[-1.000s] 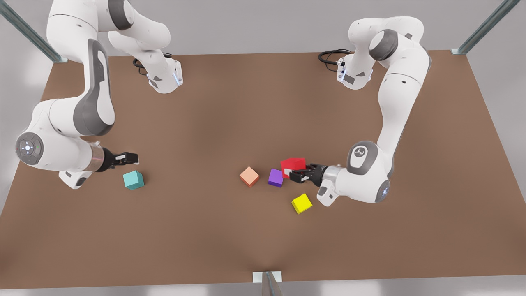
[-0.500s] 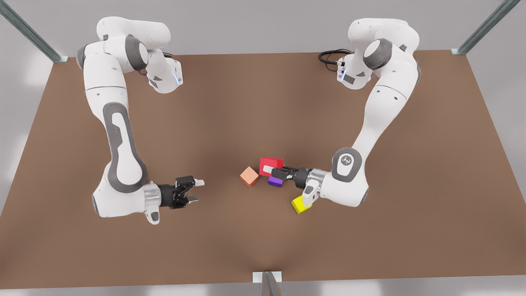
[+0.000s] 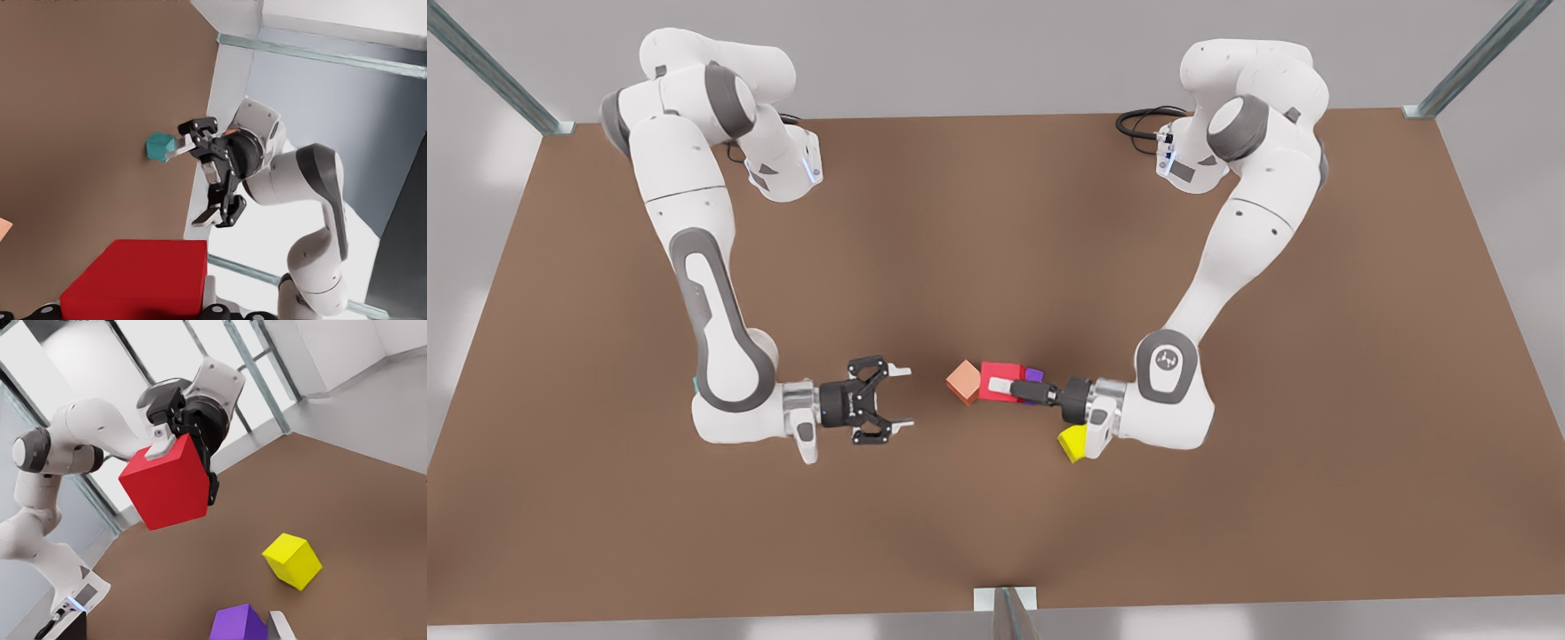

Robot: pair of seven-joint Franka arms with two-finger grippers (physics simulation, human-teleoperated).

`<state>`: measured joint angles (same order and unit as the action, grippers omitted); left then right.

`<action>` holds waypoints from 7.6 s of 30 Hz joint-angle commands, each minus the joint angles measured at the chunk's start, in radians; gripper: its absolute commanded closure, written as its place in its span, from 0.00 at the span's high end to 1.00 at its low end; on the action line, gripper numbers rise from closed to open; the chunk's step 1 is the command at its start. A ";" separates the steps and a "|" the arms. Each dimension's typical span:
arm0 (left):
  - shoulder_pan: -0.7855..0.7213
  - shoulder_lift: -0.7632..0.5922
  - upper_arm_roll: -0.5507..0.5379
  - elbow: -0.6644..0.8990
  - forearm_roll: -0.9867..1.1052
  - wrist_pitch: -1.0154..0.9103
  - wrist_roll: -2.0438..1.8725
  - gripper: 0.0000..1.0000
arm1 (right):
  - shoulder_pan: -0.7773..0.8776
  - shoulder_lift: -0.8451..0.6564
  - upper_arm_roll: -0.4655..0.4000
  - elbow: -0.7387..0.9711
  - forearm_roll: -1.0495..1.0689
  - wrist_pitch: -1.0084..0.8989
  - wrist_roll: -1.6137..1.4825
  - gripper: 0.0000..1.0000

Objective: Pick up red wooden cube and pass to hand red wooden cube and place in blue wooden cube

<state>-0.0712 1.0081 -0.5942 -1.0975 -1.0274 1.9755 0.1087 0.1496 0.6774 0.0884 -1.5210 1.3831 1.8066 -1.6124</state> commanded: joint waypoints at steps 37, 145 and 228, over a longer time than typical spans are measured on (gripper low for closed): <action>-0.009 0.026 -0.004 -0.010 -0.129 0.048 0.480 0.53 | 0.100 0.024 0.102 0.012 0.255 0.226 -0.481 1.00; -0.173 -0.746 0.679 -0.377 0.987 -0.569 -0.046 1.00 | 0.048 -0.360 -0.375 -0.419 -1.420 0.287 0.964 0.59; -0.035 -0.738 0.663 -0.262 0.911 -0.719 -0.044 1.00 | 0.061 -0.527 -0.363 0.002 -1.340 -0.311 1.674 1.00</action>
<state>-0.1079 0.2711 0.0697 -1.3602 -0.0897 1.2805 0.0664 0.2089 0.1526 -0.2751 -1.5183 0.0677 1.5386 -0.2990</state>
